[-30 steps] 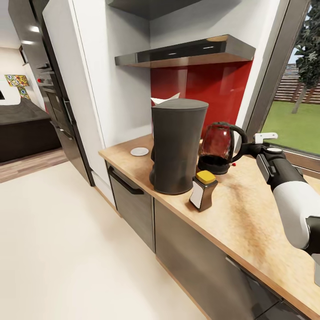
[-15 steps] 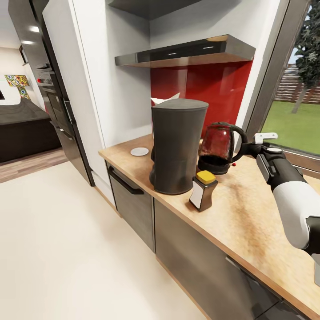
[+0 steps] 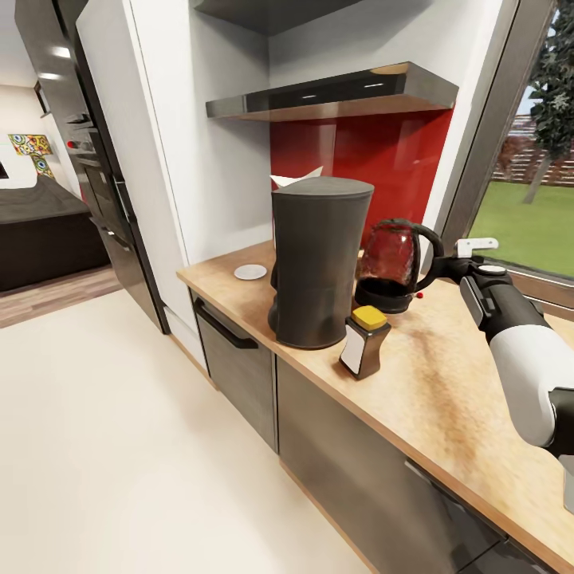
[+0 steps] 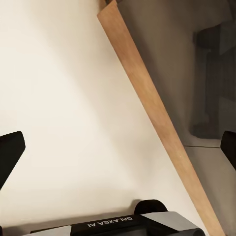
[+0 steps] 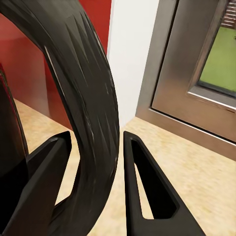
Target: Set up a coffee station on the kitchen countertop: keep the coffee maker on the countertop, move the bottle of coffee from the kitchen shelf to the counter next to the coffee maker, place a paper coffee filter on top of the coffee maker, put the saucer next to the coffee maker with the coffee cup on the saucer, and place the electric kettle next to the coffee maker.
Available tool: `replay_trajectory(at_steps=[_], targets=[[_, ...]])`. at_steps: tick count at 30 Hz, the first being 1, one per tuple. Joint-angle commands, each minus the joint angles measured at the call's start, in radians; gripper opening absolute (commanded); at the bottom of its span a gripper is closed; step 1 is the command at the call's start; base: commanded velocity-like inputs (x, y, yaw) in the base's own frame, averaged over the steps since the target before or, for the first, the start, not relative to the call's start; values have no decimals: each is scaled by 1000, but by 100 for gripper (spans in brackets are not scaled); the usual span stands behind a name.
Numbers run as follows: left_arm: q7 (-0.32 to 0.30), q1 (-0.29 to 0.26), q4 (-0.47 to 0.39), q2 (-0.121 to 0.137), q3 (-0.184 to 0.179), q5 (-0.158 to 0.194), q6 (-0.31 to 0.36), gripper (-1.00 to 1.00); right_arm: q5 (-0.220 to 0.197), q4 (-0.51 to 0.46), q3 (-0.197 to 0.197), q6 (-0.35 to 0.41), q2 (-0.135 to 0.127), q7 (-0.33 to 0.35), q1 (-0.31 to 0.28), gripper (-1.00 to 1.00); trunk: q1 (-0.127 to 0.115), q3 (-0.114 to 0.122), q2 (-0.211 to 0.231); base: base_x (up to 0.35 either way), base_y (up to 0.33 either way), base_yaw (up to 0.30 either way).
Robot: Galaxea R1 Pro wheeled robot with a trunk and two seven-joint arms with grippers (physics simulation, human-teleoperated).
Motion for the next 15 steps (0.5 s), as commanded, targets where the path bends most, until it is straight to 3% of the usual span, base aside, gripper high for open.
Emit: replay_trajectory(at_steps=[1,15], targets=[[-2,-1,1,0,-8,5,-7,100,10,-2,-6,5,1,6,-1,-100,0,-1,-1,0,0,0],[-2,-1,1,0,-8,5,-7,100,10,-3,-6,5,1,6,-1,-100,0,-1,-1,0,0,0]])
